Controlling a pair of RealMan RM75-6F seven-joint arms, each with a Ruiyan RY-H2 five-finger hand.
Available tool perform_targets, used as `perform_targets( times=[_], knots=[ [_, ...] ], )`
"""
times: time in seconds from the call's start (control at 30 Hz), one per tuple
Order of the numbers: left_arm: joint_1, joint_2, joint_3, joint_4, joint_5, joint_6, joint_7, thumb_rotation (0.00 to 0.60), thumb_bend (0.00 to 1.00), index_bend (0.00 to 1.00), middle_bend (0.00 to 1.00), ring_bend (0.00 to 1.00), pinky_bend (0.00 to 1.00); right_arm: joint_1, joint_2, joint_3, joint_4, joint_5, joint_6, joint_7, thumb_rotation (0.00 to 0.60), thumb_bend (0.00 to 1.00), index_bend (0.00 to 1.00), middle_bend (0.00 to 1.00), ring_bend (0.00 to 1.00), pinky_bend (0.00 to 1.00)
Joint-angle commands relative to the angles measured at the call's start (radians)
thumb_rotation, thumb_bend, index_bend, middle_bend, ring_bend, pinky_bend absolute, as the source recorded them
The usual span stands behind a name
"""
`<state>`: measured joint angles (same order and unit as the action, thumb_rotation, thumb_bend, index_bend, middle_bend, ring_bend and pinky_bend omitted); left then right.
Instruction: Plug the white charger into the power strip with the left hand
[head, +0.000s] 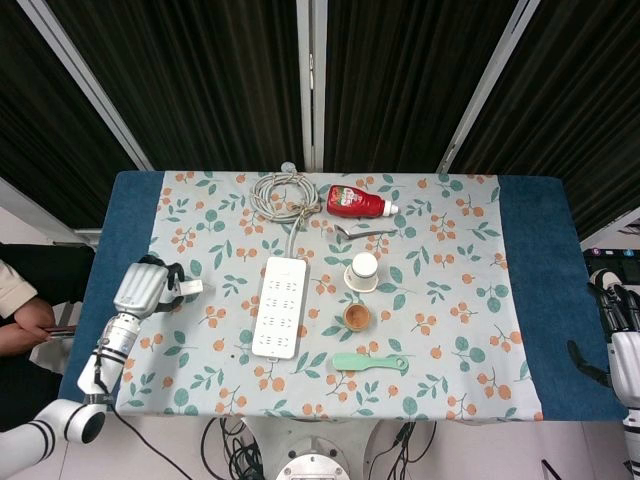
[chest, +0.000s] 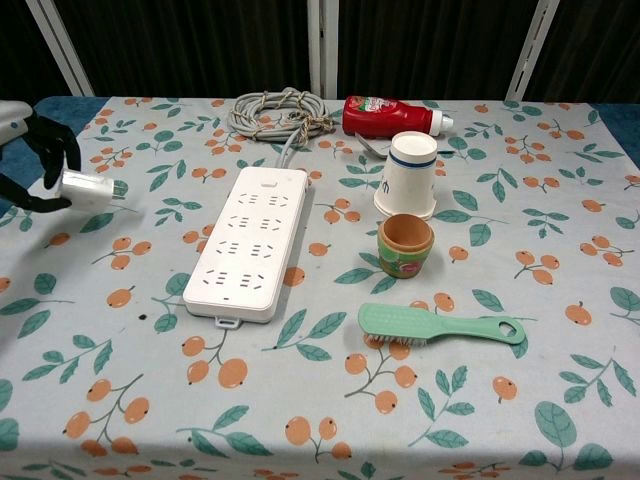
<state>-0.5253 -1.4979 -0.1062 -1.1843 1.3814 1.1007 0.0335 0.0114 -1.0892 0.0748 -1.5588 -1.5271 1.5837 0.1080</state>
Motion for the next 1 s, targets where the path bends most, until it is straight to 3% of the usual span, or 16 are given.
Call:
perform_targets(
  times=[0.03,0.2,0.47,0.7,1.0],
  knots=[
    [-0.048,0.124,0.019,-0.171,-0.003,-0.087,0.214,0.6,0.38,0.6,0.61,0.43,0.27,0.001,-0.003,0.0,0.003,-0.001,-0.001,0.002,0.6,0.26,0.02,0.16,0.0,0.03],
    [-0.091,0.135,0.01,-0.221,-0.063,-0.184,0.25,0.6,0.38,0.6,0.61,0.43,0.26,0.002,-0.008,0.001,0.008,-0.002,-0.002,0.006,0.6,0.25,0.02,0.15,0.0,0.03],
    [-0.121,0.121,-0.006,-0.167,-0.072,-0.239,0.107,0.6,0.38,0.58,0.6,0.42,0.23,-0.005,-0.005,0.001,0.008,0.003,0.003,0.005,0.6,0.26,0.02,0.16,0.0,0.03],
    [-0.132,0.117,0.009,-0.128,-0.053,-0.262,0.044,0.6,0.38,0.51,0.55,0.38,0.22,-0.004,-0.007,0.001,0.006,0.004,0.0,0.001,0.6,0.25,0.02,0.16,0.0,0.03],
    [-0.15,0.111,0.013,-0.132,-0.054,-0.259,0.086,0.6,0.38,0.47,0.51,0.38,0.21,-0.01,-0.006,0.001,0.001,0.007,0.004,-0.003,0.6,0.26,0.02,0.16,0.0,0.03]
  ],
)
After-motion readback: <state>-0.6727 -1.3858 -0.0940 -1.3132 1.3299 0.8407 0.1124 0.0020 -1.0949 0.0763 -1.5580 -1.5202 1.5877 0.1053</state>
